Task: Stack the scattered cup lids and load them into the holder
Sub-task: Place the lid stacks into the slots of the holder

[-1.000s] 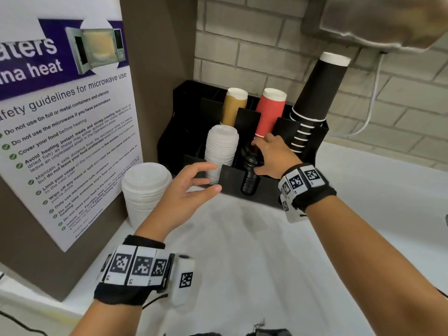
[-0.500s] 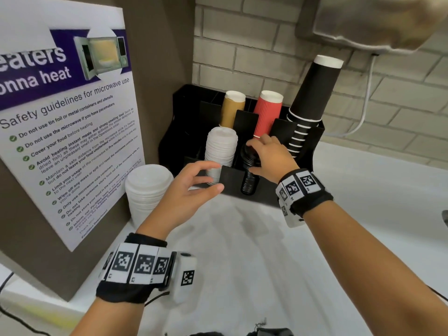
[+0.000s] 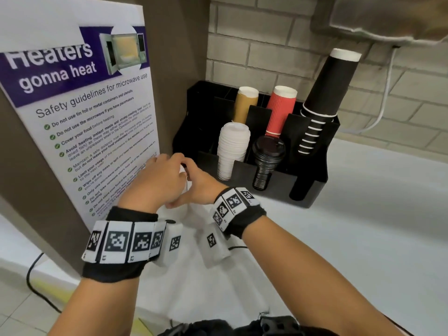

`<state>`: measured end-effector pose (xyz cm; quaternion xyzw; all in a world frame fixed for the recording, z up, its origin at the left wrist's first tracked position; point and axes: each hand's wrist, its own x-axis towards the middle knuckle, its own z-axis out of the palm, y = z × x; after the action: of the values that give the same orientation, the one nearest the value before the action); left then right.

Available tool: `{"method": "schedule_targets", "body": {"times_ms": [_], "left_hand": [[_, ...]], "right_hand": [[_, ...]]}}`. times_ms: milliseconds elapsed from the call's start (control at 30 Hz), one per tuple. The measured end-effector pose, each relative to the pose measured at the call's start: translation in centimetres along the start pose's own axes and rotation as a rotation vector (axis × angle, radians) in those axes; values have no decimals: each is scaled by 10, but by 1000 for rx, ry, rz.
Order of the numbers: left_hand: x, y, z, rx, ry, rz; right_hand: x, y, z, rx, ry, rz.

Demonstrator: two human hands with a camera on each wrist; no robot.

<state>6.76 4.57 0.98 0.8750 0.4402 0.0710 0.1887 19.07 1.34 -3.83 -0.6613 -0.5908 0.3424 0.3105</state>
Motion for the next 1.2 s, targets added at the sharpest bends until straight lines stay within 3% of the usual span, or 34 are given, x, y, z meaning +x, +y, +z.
{"method": "schedule_targets", "body": {"times_ms": [200,533,967,1200], "left_hand": [[-5,-6,0,17,3,-83],[3,3,14,-122,-2,44],[17,86,55,-263,-143,452],[21,107,68,-369,-181,560]], "right_hand": [[5,5,15,59,104,-29],[-20,22,2,193,262,-6],[-98,71,-73,91,476,195],[-122,86,-88,61,556,258]]}}
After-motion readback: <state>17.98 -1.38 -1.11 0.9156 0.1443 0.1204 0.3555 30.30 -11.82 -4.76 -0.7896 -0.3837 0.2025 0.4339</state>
